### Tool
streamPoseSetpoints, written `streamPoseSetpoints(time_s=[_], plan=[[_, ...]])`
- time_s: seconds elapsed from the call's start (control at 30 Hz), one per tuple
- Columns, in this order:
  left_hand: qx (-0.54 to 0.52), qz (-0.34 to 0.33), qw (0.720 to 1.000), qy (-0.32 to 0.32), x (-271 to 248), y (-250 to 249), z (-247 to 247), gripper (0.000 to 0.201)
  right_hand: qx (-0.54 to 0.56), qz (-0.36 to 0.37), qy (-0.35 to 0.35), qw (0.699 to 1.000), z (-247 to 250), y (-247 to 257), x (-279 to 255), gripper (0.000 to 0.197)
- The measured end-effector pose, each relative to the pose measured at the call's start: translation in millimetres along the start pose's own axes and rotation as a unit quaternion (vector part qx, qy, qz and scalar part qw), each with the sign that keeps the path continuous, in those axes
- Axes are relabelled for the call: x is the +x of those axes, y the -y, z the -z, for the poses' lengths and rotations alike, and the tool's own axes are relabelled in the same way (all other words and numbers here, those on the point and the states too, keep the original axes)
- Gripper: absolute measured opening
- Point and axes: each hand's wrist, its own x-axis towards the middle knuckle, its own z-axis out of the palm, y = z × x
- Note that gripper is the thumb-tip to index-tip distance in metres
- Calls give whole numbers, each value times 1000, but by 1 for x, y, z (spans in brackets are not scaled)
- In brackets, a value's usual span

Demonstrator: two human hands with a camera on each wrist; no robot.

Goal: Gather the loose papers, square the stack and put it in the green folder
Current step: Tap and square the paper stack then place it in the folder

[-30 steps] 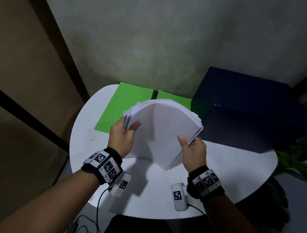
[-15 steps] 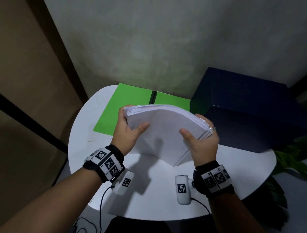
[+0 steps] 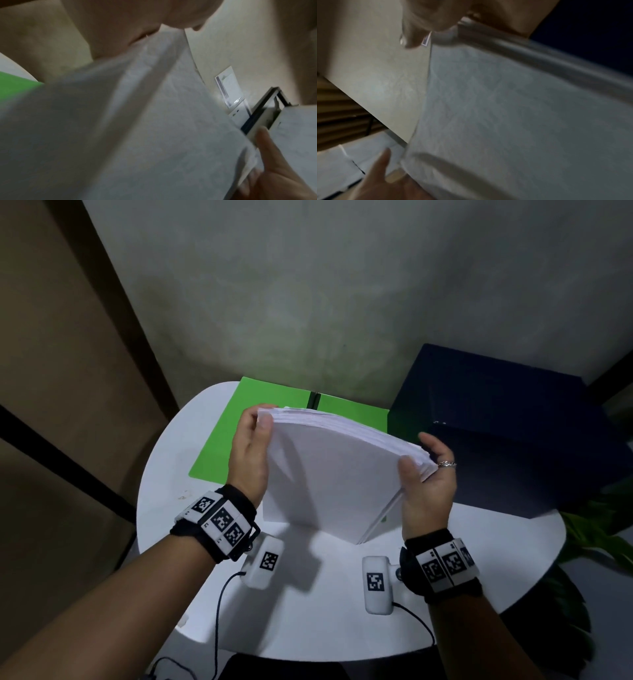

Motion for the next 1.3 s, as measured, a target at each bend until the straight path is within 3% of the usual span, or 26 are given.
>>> streamPoseSetpoints(time_s=[0.13,0.33,0.43,0.53,0.63,0.73,0.8,0.87,0.93,0.97,1.03,1.1,1.17,1.23,1.3], plan=[[40,18,995,87,6,12,14,95,-43,-38,42,997,7,-4,3,63],[0,68,989,134,13,16,20,102,-45,-45,74,995,7,-8,12,74],[-4,85,986,144,11,16,17,99,-32,-48,51,997,1,-6,13,66],[25,105,984,141,9,17,18,90,-32,-74,32,996,-5,-3,11,40],[92,121,979,136,11,16,20,45,-33,-88,21,995,-5,2,13,33],[150,54,980,118,10,0,13,25,-101,-57,23,993,0,12,22,37],[214,-40,972,90,13,-19,7,19,-209,9,22,978,1,24,32,47],[278,-119,947,105,18,-36,5,17,-329,96,47,938,-4,33,40,60],[344,-149,917,136,21,-45,4,18,-403,160,110,894,-16,38,44,71],[365,-155,906,148,22,-48,4,19,-402,165,148,888,-23,38,44,69],[368,-168,900,161,22,-53,2,18,-364,148,203,897,-33,32,41,43],[334,-144,913,185,22,-54,4,18,-347,140,227,899,-34,23,36,17],[312,-82,919,227,23,-46,16,16,-338,128,232,903,-28,18,31,13],[367,-22,888,277,27,-30,39,21,-307,105,217,921,-18,16,29,21],[459,40,831,313,29,-17,65,30,-258,55,192,945,-3,12,29,21]])
